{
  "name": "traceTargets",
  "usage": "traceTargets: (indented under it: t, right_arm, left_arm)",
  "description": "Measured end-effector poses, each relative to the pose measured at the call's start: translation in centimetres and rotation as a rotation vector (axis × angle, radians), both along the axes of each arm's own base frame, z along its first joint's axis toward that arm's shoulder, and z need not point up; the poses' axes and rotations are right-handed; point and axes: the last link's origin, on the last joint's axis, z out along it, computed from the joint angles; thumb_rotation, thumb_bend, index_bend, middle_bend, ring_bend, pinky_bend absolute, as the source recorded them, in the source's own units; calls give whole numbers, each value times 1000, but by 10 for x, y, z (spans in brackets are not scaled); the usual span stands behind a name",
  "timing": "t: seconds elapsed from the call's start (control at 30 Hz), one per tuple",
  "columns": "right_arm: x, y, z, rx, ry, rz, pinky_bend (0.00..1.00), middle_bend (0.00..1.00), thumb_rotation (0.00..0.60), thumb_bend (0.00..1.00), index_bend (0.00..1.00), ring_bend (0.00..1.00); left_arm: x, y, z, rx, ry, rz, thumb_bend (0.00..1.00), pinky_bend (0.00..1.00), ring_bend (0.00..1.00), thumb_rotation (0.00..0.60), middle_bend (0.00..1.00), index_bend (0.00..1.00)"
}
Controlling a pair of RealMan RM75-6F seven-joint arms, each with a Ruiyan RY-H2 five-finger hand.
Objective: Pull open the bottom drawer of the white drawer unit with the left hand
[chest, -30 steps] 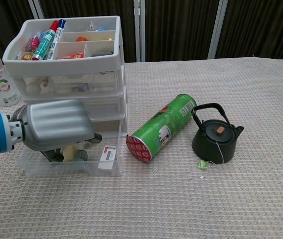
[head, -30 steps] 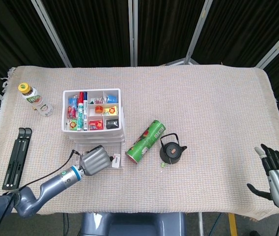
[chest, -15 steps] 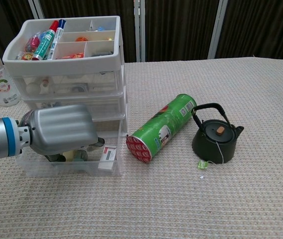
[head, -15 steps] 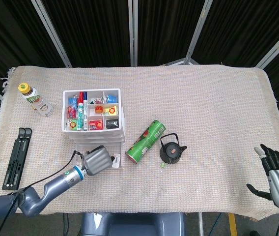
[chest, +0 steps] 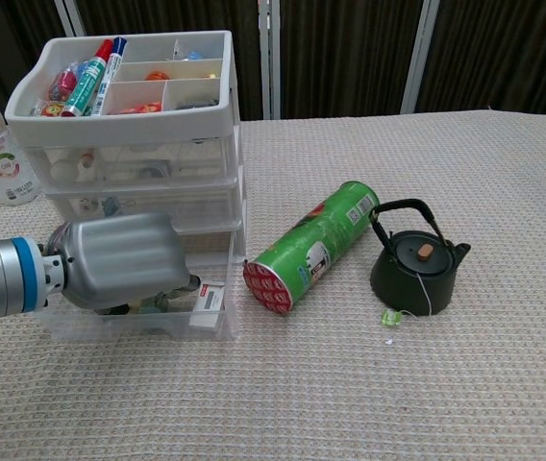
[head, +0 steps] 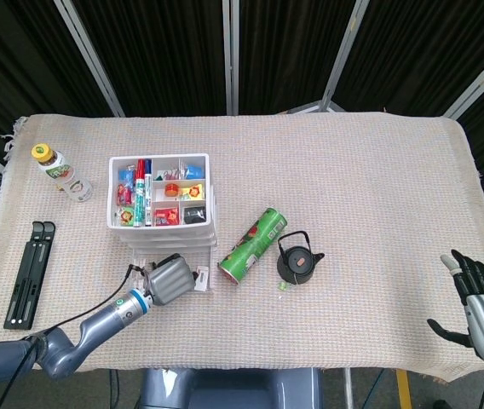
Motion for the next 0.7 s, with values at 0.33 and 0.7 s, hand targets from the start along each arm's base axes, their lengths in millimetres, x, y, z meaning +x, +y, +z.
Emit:
traceTargets:
  t: [0.33, 0.7]
  right_arm:
    - [1, 0, 0, 1, -3, 3, 0, 0, 600, 65, 0, 0]
    - [1, 0, 0, 2, -3, 4, 0, 0, 600, 65, 0, 0]
  left_arm:
    - [1, -1, 5, 15, -12, 4, 385, 773, 941, 600, 952, 547]
    - [4, 0, 17, 44, -46, 7, 386, 773, 941, 600, 952, 551]
